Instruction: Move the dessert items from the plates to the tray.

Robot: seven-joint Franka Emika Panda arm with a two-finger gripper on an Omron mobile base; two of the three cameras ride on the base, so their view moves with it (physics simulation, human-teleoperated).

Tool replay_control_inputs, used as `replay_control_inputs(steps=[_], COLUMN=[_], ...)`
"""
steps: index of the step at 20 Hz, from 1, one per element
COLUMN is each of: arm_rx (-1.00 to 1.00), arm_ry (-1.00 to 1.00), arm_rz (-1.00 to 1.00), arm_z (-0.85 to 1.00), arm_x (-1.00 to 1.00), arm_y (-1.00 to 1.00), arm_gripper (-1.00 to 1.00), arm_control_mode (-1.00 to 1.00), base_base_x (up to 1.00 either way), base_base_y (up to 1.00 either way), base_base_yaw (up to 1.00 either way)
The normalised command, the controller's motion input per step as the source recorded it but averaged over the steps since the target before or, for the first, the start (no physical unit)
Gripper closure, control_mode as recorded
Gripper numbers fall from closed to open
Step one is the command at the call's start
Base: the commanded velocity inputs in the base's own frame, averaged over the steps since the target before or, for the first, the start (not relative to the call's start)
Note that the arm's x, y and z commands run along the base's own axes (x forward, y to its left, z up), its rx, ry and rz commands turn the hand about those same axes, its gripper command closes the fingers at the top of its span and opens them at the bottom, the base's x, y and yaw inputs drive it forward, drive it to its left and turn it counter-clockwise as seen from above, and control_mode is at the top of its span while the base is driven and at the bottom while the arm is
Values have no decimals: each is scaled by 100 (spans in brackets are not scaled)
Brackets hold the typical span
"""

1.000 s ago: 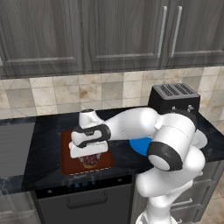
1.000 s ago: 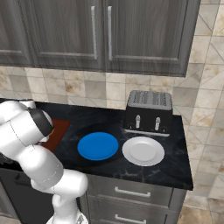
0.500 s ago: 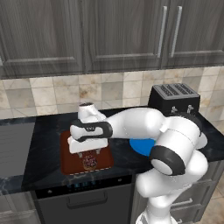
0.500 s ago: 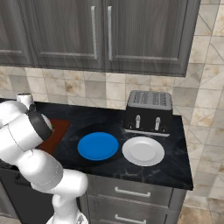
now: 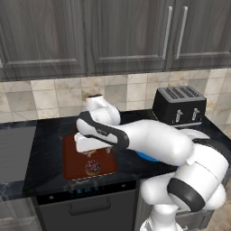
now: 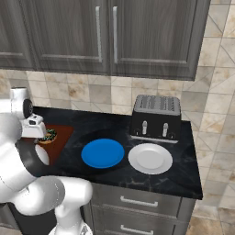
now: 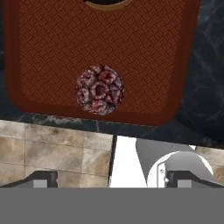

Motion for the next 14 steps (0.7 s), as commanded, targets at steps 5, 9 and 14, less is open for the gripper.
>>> replay_control_inputs(steps=[5, 9, 14], arm_rx=[0, 0, 0], arm_ry=[0, 0, 0], arm_rz=[0, 0, 0], arm_z=[45, 35, 35], arm_x=[-46, -45, -42], arm_y=[-61, -88, -86], arm_gripper=[-100, -100, -100], arm_control_mode=[-100, -100, -100], base_base_x=[0, 0, 0], base_base_y=[0, 0, 0], base_base_yaw=[0, 0, 0])
